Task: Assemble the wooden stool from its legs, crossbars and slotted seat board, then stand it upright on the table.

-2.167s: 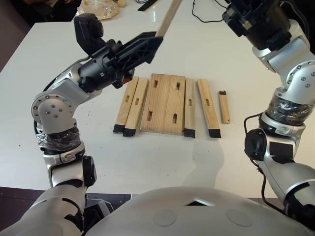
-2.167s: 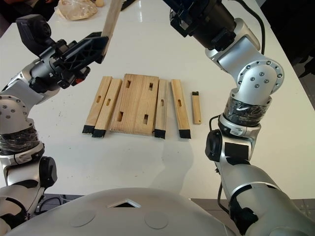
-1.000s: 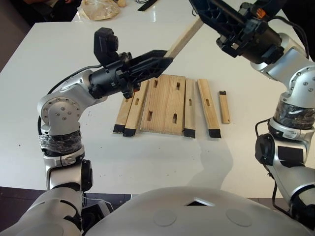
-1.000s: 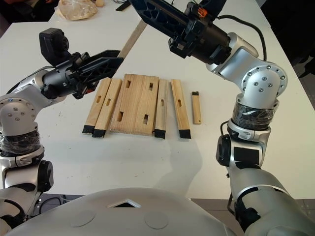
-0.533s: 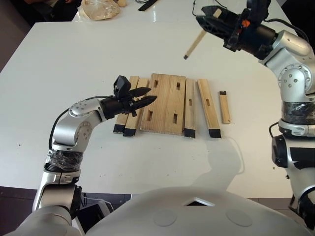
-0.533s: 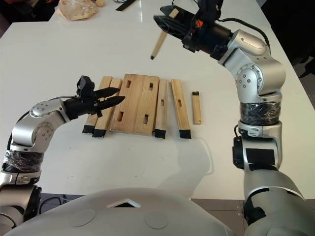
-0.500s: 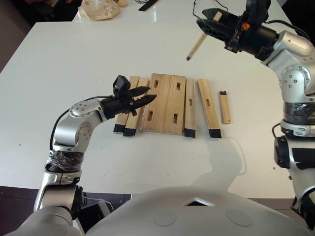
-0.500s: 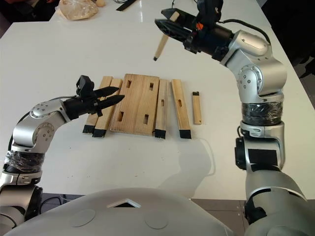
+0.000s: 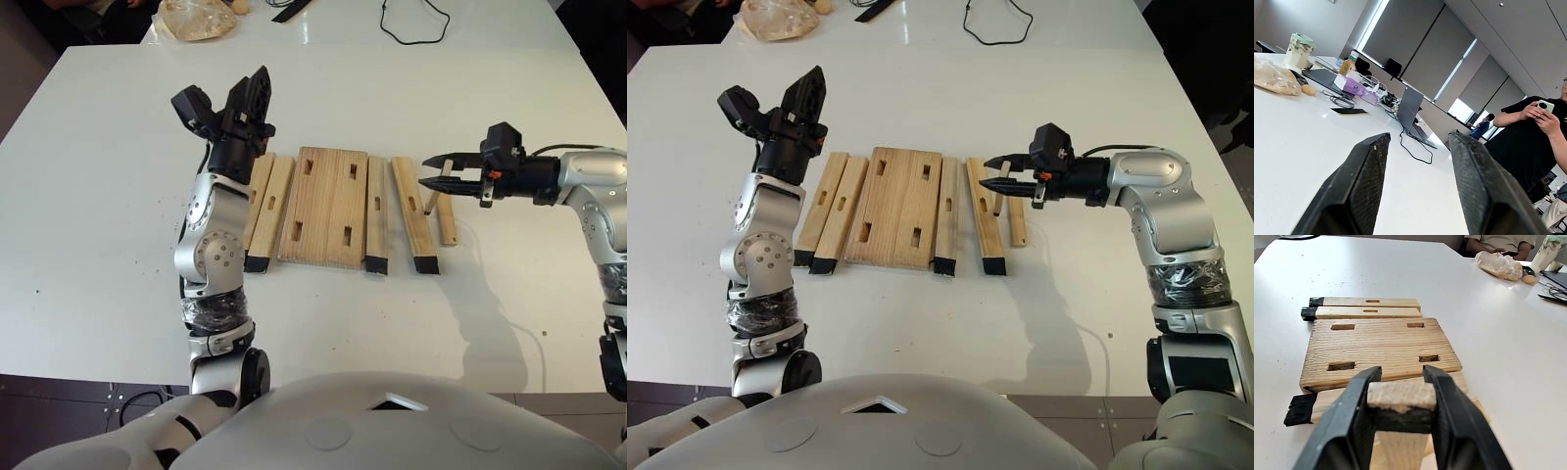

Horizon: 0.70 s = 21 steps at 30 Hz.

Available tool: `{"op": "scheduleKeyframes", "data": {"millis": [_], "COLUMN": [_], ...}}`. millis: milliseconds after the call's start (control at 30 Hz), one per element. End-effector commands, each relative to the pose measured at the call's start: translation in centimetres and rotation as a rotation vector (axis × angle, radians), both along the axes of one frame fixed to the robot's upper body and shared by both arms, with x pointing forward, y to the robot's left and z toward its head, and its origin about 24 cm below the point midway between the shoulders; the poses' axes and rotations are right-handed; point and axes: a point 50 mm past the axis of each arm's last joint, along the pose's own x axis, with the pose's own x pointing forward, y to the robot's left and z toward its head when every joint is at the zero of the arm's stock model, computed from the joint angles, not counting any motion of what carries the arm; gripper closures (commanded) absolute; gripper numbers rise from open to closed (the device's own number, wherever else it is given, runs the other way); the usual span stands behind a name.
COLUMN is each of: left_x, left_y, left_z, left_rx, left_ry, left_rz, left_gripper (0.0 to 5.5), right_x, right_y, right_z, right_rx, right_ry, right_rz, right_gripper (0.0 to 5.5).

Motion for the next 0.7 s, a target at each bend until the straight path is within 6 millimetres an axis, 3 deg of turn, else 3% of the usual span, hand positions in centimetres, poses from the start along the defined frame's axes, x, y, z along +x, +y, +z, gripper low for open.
{"op": "scheduleKeyframes", "data": {"millis": [33, 200, 300, 433, 700], "left_x": [-0.3, 0.1, 0.3, 0.2, 0.1], "left_y": [0.6, 1.3, 1.0, 0.8, 0.5], "left_z": [0.0, 0.0, 0.0, -0.3, -1.3], "left_rx": [0.033, 0.047, 0.054, 0.059, 0.079], "left_ry": [-0.006, -0.009, -0.009, -0.004, 0.025], "left_rz": [-0.025, -0.024, -0.037, -0.043, -0.051], "left_gripper": [3.29, 3.29, 3.29, 3.29, 3.29], "right_x": [-0.3, -0.7, -0.4, 0.3, -0.1], "right_y": [-0.4, -0.2, -0.3, -1.2, -0.2], "right_z": [-0.6, -1.3, -0.2, 0.5, -1.1], "right_rx": [-0.019, -0.002, 0.092, 0.08, 0.055], "right_ry": [0.009, 0.029, 0.019, -0.011, 0.036], "right_rz": [-0.019, -0.02, -0.063, -0.102, -0.035], "right_gripper": [4.16, 4.16, 4.16, 4.16, 4.16]}}
